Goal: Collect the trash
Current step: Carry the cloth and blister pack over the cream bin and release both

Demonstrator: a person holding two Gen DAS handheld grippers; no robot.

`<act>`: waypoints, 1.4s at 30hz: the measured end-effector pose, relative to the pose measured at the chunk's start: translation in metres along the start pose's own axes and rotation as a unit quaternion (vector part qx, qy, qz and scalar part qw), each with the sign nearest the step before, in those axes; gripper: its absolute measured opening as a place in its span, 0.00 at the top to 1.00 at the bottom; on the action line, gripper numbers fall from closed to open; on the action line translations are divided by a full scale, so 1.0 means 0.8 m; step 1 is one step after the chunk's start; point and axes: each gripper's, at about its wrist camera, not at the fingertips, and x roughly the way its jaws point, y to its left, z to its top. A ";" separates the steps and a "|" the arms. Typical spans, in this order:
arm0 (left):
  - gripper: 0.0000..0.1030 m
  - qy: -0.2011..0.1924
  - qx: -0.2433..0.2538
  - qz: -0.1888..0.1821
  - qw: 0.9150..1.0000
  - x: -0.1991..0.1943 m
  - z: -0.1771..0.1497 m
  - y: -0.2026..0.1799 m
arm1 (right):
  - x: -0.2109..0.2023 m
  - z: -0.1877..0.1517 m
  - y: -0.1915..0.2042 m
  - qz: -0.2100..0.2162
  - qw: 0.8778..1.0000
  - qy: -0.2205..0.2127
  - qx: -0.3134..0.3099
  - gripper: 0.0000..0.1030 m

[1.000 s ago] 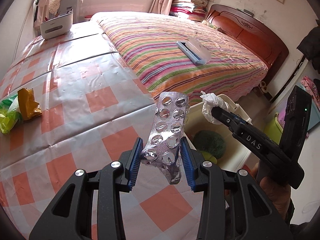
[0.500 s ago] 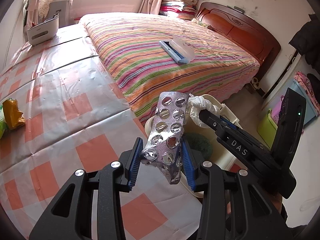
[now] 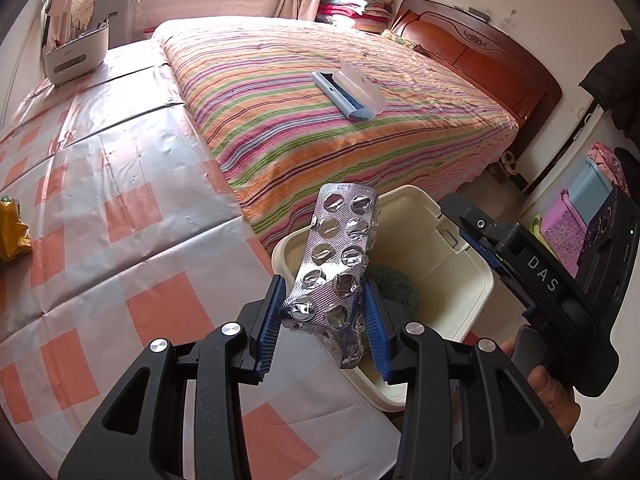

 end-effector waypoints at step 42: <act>0.21 -0.101 -0.096 0.100 0.985 -0.077 0.024 0.125 | 0.005 -0.009 0.042 0.039 0.999 -0.022 -0.014 0.44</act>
